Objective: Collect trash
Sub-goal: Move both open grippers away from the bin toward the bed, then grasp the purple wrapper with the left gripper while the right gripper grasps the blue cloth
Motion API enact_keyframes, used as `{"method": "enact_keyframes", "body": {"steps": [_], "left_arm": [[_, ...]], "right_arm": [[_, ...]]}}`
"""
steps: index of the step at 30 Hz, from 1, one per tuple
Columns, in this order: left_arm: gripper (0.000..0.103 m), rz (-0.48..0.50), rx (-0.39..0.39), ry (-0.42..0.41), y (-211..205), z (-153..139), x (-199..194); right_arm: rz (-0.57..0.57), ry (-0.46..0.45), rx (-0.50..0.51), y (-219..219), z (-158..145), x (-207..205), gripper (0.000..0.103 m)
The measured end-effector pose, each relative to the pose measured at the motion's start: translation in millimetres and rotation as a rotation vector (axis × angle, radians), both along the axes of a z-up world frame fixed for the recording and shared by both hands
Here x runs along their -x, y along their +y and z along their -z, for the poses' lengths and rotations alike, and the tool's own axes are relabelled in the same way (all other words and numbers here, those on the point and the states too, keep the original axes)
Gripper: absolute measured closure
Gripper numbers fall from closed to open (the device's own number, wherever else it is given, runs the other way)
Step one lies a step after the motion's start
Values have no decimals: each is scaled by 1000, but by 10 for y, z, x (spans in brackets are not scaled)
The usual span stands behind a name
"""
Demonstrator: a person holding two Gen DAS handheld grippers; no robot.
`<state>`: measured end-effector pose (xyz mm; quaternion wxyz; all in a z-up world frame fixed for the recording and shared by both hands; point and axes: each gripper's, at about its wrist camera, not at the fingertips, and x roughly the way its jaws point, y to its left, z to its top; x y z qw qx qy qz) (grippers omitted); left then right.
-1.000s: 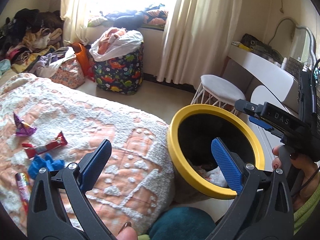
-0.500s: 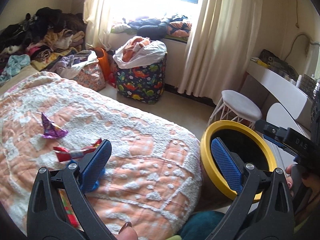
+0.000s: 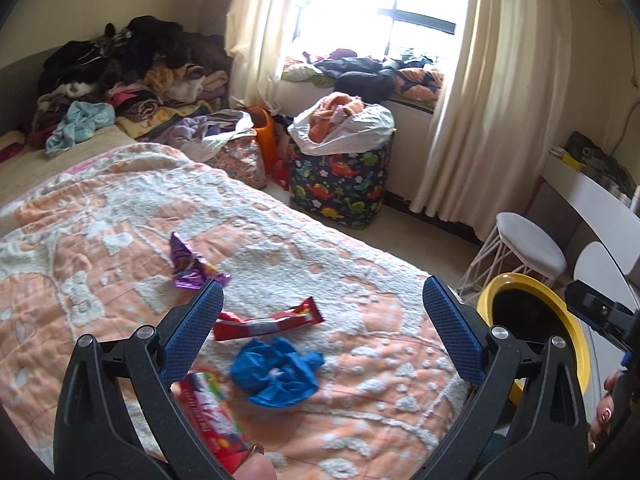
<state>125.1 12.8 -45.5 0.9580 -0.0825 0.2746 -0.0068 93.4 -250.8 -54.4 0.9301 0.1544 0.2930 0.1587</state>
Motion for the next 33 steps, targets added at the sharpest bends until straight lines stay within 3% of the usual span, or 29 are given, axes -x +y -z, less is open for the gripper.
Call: {"method": "enact_keyframes", "body": {"steps": [20, 30, 33], "left_arm": [[11, -183, 85, 47, 994, 245, 62], [11, -137, 167, 132, 1201, 464, -279], [16, -124, 209, 168, 1254, 546, -418]], "right_arm": [[-228, 52, 117, 1174, 180, -25, 22], [-315, 110, 151, 1606, 468, -230, 23], [-337, 152, 148, 1717, 580, -334, 28]]}}
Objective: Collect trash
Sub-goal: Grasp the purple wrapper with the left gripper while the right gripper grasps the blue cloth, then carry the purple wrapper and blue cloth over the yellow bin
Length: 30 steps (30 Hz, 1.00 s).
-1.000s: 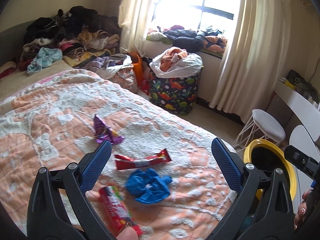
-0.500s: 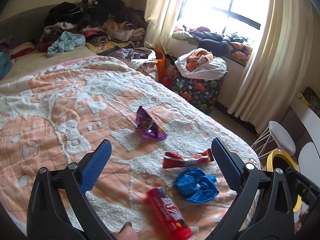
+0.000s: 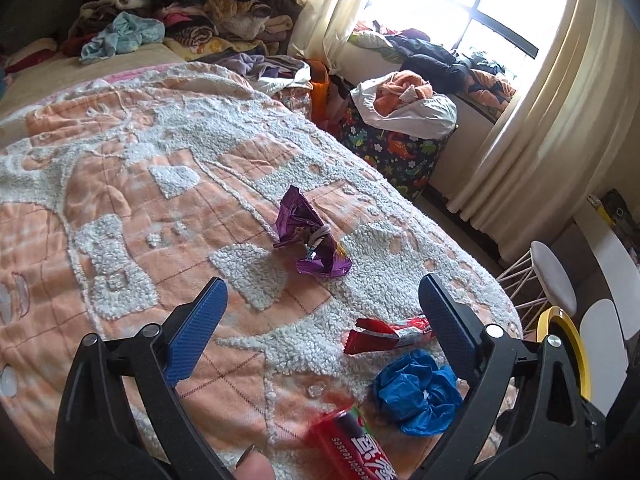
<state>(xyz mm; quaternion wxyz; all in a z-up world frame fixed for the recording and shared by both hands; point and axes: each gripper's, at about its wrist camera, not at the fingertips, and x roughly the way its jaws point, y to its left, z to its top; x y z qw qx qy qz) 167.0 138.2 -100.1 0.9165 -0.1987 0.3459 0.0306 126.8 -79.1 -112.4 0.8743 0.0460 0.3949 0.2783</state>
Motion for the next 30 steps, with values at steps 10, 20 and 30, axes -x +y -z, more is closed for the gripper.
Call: {"method": "enact_keyframes", "body": {"steps": [10, 20, 30], "left_arm": [[16, -16, 8, 112, 138, 279, -512], [64, 10, -8, 135, 87, 342, -734], [76, 33, 6, 42, -85, 44, -361]], "right_arm": [[-44, 158, -1, 230, 442, -271, 53], [-72, 97, -21, 164, 346, -46, 93], [-42, 46, -71, -134, 133, 130, 94]]}}
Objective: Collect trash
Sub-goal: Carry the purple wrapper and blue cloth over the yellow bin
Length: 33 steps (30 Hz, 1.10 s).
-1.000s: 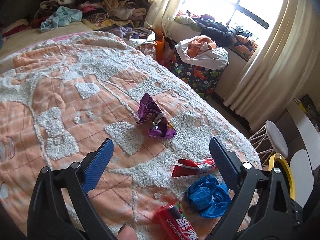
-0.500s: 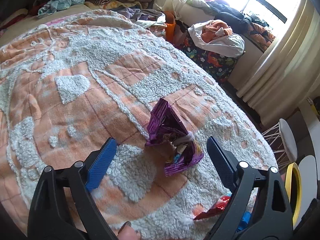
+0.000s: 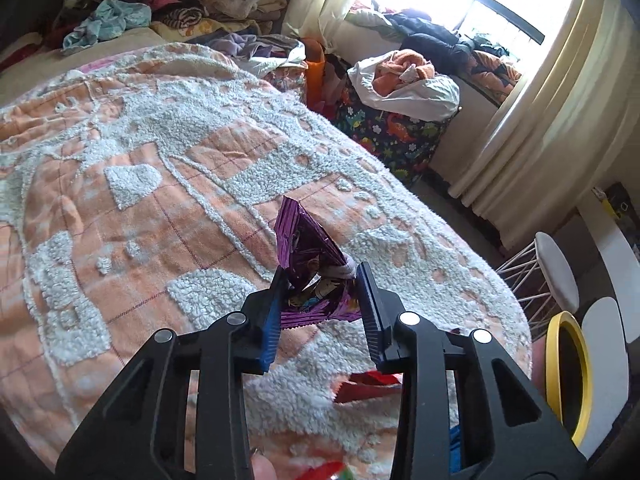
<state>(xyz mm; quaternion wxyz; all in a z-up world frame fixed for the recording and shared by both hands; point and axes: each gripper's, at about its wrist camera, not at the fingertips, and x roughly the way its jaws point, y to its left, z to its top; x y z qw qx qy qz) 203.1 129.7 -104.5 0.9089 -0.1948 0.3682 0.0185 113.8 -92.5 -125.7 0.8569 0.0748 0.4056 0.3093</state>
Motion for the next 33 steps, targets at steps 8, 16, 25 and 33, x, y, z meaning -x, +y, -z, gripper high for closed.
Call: {"method": "enact_keyframes", "body": {"steps": [8, 16, 25, 33], "left_arm": [[76, 59, -2, -104, -343, -374, 280], [76, 129, 2, -141, -679, -587, 396], [76, 190, -1, -162, -1002, -748, 494], [76, 257, -27, -171, -1341, -821, 555]], "right_arm": [[58, -72, -33, -352, -323, 78, 94], [125, -114, -56, -727, -529, 124, 94], [196, -144, -86, -1113, -668, 160, 94], [264, -168, -106, -1460, -771, 194, 94]]}}
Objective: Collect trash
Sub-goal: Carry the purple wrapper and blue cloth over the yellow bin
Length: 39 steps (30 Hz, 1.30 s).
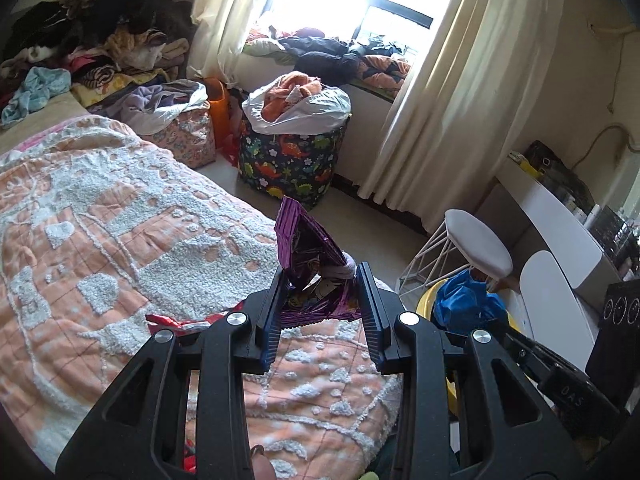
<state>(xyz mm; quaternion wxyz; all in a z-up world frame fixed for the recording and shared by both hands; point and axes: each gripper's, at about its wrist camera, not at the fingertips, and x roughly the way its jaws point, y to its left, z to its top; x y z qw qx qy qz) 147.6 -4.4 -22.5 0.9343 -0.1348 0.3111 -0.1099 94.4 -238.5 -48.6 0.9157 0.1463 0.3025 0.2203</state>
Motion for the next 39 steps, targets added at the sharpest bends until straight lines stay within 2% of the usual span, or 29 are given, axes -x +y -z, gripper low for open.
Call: {"method": "enact_keyframes", "body": {"steps": [7, 20, 39], "left_arm": [[76, 56, -21, -4, -260, -17, 46], [76, 178, -60, 3, -779, 46, 135], [76, 372, -122, 47, -1603, 294, 153]], "right_arm": [[67, -10, -28, -345, -65, 2, 94], [185, 7, -56, -861, 0, -53, 94], [359, 100, -100, -1584, 269, -44, 94]]}}
